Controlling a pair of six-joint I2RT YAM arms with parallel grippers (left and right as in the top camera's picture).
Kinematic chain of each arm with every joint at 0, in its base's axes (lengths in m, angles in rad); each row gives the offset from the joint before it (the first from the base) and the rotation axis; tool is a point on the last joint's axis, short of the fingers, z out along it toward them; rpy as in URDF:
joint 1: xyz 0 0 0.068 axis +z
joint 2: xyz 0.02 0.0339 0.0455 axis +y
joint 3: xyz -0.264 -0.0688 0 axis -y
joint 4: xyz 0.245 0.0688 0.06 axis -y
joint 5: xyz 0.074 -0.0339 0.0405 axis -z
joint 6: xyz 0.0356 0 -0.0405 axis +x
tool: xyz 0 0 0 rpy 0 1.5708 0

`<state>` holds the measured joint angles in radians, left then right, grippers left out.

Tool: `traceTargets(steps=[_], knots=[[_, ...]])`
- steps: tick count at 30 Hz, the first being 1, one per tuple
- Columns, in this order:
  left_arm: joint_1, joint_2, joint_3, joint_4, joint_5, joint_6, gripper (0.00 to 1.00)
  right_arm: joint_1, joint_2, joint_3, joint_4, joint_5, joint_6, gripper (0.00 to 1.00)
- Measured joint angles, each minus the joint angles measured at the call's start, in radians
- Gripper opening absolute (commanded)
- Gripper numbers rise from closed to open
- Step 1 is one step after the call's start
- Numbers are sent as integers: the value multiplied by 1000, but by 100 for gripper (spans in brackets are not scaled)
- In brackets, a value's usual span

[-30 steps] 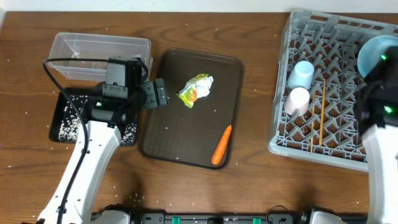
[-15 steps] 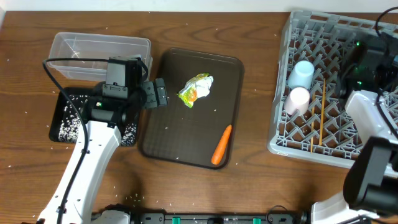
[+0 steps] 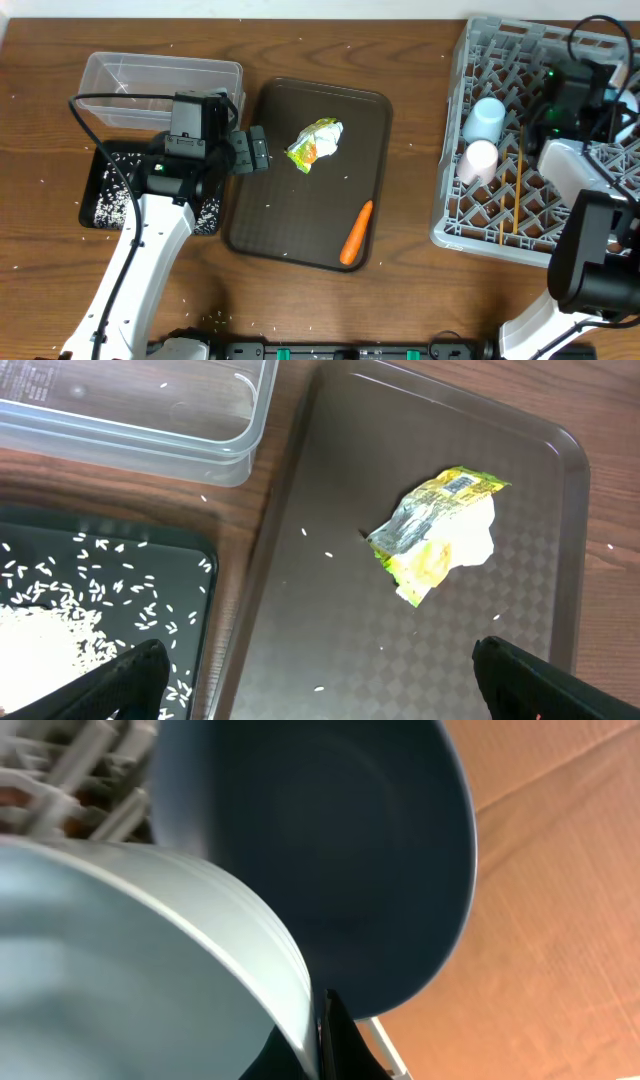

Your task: Sort waste into correct bins and load items into the dishwasher rack

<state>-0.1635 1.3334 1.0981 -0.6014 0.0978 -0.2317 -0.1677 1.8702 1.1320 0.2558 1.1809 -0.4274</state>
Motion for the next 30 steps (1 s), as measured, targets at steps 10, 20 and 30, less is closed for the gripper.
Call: traceTargets(steps=[10, 20, 30], knots=[[0, 0, 0, 0, 0, 0, 98, 49, 1, 0, -14, 32, -5, 1], [0, 0, 0, 0, 0, 0, 98, 105, 5, 0, 92, 129, -10, 95], [0, 0, 0, 0, 0, 0, 98, 273, 5, 1, 265, 238, -53, 99]])
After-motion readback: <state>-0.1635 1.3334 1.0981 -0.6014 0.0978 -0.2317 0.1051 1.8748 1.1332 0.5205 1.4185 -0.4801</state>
